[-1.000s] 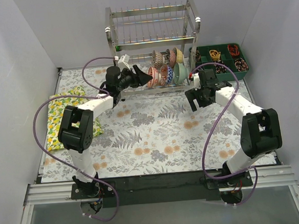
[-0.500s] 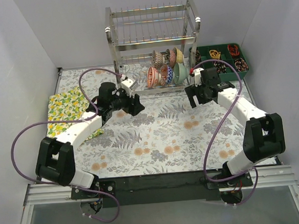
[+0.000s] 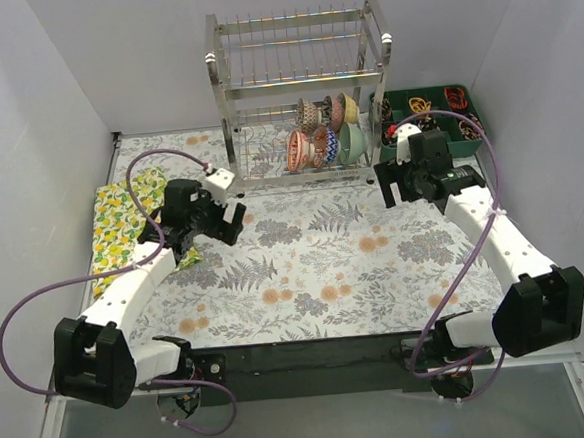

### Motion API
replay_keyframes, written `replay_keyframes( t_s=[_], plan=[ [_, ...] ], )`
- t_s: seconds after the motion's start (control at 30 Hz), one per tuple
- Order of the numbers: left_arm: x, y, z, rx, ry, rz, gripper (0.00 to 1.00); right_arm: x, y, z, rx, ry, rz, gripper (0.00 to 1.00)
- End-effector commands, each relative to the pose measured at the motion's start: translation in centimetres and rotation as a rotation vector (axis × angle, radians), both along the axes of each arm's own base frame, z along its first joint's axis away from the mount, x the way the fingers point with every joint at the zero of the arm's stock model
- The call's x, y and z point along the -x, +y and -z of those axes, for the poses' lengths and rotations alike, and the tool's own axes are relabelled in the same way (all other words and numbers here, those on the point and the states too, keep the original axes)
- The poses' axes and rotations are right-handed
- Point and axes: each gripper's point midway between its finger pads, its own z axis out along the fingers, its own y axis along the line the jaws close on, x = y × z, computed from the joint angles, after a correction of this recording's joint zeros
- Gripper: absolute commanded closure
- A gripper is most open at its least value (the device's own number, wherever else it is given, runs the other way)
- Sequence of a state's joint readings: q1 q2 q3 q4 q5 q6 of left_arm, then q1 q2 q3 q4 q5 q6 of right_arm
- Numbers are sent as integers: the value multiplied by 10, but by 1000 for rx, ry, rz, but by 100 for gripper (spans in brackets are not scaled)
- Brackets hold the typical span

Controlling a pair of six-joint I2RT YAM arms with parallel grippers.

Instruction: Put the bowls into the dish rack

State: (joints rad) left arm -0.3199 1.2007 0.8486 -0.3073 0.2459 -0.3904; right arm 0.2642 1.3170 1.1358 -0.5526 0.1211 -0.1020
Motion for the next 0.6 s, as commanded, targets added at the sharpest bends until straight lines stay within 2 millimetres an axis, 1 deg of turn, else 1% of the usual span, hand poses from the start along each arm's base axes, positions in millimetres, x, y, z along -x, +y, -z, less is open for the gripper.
replay_keyframes(
  t_s=[0.0,0.03,0.07,0.13,0.17,0.23,0.3,0.33,0.4,0.43,0.53,0.57],
  plan=[
    [-1,88,23,-74,77,-318,2,22,-11,-9,7,4,49,2],
    [0,98,25,-75,88,-344,2,25,-12,-8,7,6,51,2],
    [2,113,30,-68,113,-383,2,31,-13,-10,5,4,49,2],
    [3,124,38,-65,141,-413,2,38,-14,-6,2,18,56,2],
    [2,137,40,-56,153,-454,2,44,-16,-7,1,22,58,2],
    [-2,139,47,-44,178,-463,2,49,-17,-10,-4,27,68,2],
    [-13,141,43,-16,165,-486,2,56,-19,-11,2,43,74,2],
    [-17,141,49,-4,182,-496,2,56,-21,-13,6,39,78,2],
    [-34,139,40,64,155,-544,2,55,-24,-16,19,41,92,2],
    [-40,137,40,89,160,-558,2,51,-27,-24,30,21,109,2],
    [-56,127,26,185,133,-553,2,39,-34,-31,69,3,150,2],
    [-59,124,26,197,138,-547,2,32,-34,-35,77,-4,147,2]
  ],
)
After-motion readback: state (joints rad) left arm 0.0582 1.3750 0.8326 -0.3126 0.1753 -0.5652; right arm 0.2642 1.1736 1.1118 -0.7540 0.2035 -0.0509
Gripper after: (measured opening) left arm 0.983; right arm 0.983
